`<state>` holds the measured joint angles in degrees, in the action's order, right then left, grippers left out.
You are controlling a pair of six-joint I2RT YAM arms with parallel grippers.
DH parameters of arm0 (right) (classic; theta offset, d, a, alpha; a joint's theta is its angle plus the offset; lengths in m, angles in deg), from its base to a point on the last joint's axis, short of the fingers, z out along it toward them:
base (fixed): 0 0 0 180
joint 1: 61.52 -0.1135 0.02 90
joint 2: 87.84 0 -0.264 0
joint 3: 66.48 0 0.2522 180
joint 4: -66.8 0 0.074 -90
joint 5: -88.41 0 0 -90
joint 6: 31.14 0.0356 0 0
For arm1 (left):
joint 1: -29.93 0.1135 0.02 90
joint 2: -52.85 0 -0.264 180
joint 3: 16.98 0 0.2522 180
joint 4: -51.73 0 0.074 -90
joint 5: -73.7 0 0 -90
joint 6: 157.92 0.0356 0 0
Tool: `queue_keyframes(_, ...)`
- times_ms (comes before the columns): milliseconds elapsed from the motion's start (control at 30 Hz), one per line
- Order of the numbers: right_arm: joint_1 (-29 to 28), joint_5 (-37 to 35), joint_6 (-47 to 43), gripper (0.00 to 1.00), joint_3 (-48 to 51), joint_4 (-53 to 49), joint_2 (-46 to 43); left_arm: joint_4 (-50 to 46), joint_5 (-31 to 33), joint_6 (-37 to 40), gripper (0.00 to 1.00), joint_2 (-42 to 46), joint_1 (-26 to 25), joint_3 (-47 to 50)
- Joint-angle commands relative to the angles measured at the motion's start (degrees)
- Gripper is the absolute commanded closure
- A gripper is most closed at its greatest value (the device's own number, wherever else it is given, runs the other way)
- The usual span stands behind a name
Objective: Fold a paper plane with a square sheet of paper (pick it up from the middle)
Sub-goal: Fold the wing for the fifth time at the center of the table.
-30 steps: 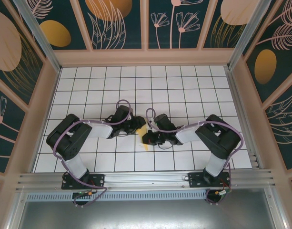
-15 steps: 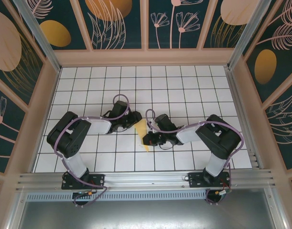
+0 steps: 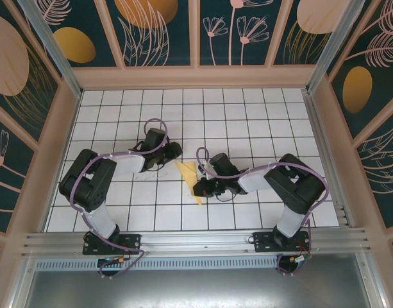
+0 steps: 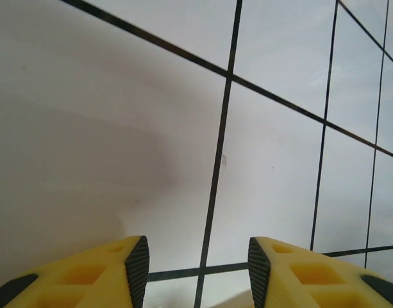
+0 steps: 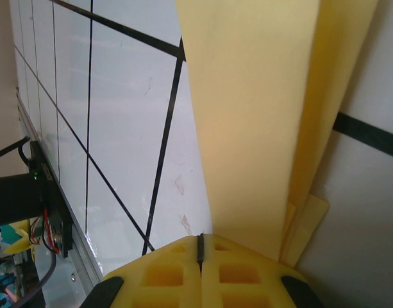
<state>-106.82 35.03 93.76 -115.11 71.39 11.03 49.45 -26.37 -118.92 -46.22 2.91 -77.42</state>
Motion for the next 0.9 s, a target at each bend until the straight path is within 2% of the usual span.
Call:
queue_keyframes(0, 0.6, -1.1, -2.8, 1.0, 1.1, -11.3, 2.4, -1.2, 0.3, 1.7, 0.51, 6.7, 0.0, 0.5)
queue_keyframes(67, 0.8, -1.1, -3.2, 1.0, 0.6, -11.7, 2.5, -0.4, -0.4, 0.8, 0.51, 10.3, 0.0, 2.3)
queue_keyframes(133, 1.0, -1.2, -3.5, 1.0, 0.1, -11.7, 2.6, 3.2, -4.1, -0.9, 0.52, 13.5, -0.1, 5.4)
queue_keyframes(233, 1.1, -1.4, -3.5, 1.0, -0.4, -11.8, 3.1, 9.6, -11.1, -3.3, 0.56, 14.7, -1.0, 9.7)
queue_keyframes(300, 1.1, -1.4, -3.6, 1.0, -0.7, -11.9, 3.3, 10.3, -13.5, -2.8, 0.6, 14.2, -2.4, 10.6)
queue_keyframes(433, 1.1, -1.5, -3.5, 1.0, -0.5, -11.8, 3.3, 14.0, -15.0, -2.4, 0.65, 12.3, -6.0, 11.8)
queue_keyframes(567, 1.1, -1.7, -3.2, 1.0, -0.3, -11.7, 3.2, 17.3, -16.1, -2.6, 0.72, 9.2, -6.5, 11.4)
queue_keyframes(700, 1.1, -1.9, -3.0, 1.0, -0.3, -11.6, 3.5, 17.7, -16.6, -2.8, 0.85, 4.1, -6.5, 10.3)
queue_keyframes(767, 1.1, -1.9, -3.0, 1.0, -0.3, -11.6, 3.7, 17.8, -17.1, -3.5, 0.97, 1.5, -6.5, 10.3)
queue_keyframes(867, 1.1, -2.2, -2.8, 1.0, -0.1, -11.4, 3.7, 19.6, -17.6, -4.2, 0.98, -0.9, -6.5, 11.1)
